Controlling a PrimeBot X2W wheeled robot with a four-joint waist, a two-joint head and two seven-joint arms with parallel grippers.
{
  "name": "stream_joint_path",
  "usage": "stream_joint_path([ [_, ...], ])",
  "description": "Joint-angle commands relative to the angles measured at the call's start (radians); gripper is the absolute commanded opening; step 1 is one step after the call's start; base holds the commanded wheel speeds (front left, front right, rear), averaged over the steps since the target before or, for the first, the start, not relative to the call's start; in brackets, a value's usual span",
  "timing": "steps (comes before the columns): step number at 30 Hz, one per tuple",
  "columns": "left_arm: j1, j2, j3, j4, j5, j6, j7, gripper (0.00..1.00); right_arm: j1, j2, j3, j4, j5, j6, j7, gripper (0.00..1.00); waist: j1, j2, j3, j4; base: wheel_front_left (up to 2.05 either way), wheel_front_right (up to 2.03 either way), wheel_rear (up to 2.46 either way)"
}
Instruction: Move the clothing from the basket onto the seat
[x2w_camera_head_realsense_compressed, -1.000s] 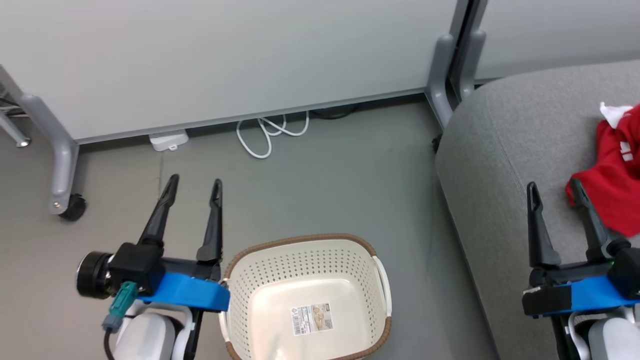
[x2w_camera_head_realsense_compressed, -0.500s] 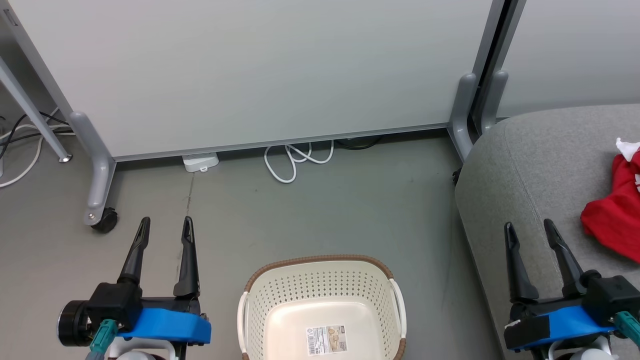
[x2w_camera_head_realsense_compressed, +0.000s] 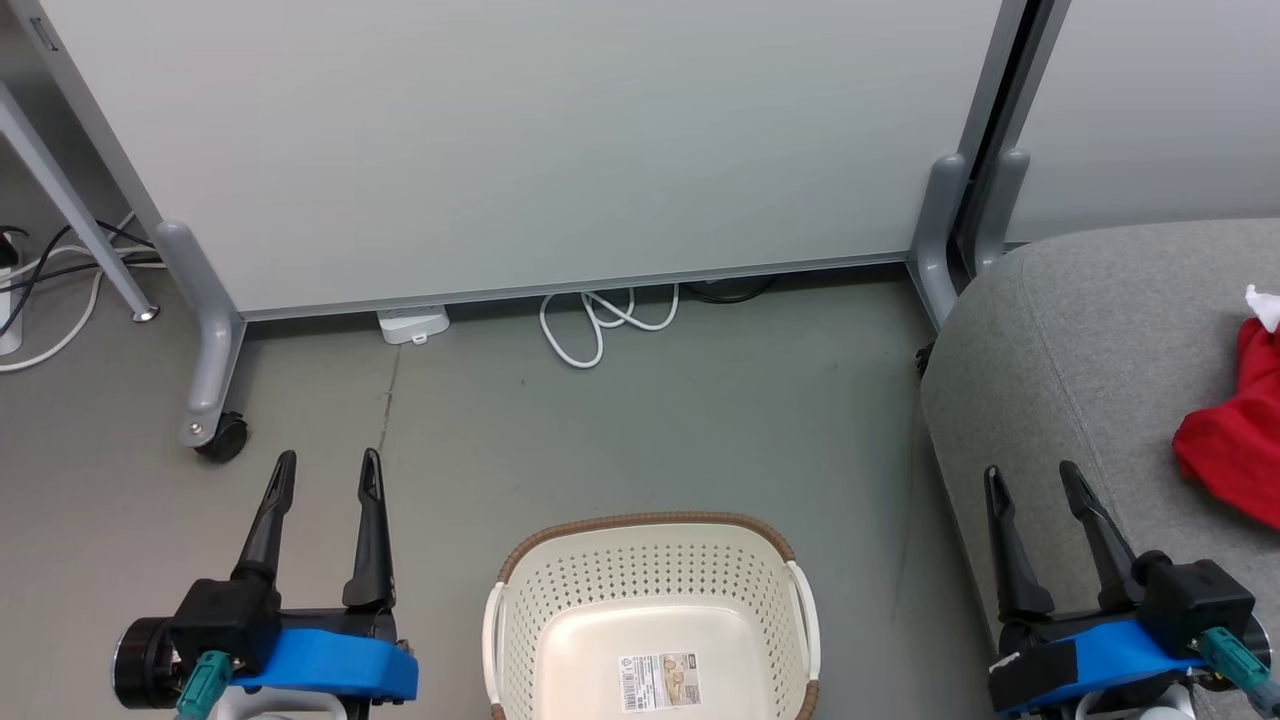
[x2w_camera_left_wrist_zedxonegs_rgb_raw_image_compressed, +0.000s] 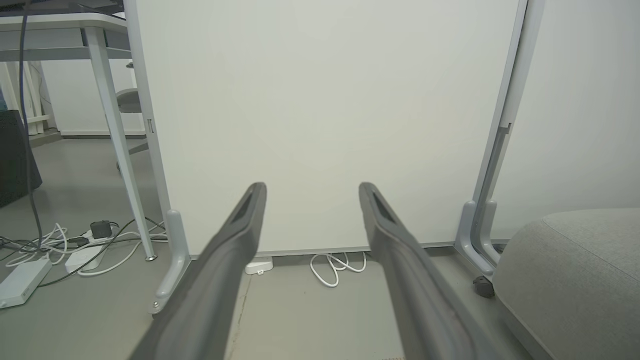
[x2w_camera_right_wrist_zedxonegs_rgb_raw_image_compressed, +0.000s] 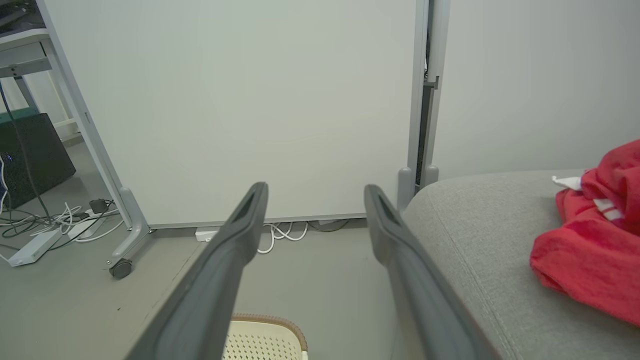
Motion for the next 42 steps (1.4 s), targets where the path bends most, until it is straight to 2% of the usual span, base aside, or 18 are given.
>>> stream_joint_path([
  [1,0.007,-0.002,0.006,0.003,-0.001,-0.007,-0.003,1.00,-0.004,0.004,-0.001,0.005,0.004,0.000,-0.004,1.00,0.0000,-0.0001,0.000,0.002,0.00,0.00,0.00],
  [12,0.003,-0.004,0.008,0.035,-0.006,-0.009,-0.003,1.00,-0.019,0.005,0.008,0.024,0.017,0.000,-0.004,1.00,0.0000,-0.0001,-0.004,0.007,0.00,0.00,0.00],
  [13,0.002,-0.002,0.004,0.035,-0.002,-0.006,0.000,0.00,-0.007,0.003,0.007,0.022,0.017,0.000,0.000,0.00,0.0000,-0.0001,-0.004,0.007,0.00,0.00,0.00],
  [17,0.027,-0.004,0.003,0.073,-0.004,-0.006,0.007,0.00,0.012,0.004,0.007,0.058,0.020,0.000,0.006,0.00,0.0001,-0.0001,-0.004,0.007,0.00,0.00,0.00],
  [42,-0.006,-0.004,0.039,0.069,-0.468,-0.009,0.123,0.00,-0.014,0.004,-0.018,0.051,0.475,0.000,0.122,0.00,0.0001,-0.0001,-0.006,-0.004,0.00,0.00,0.00],
])
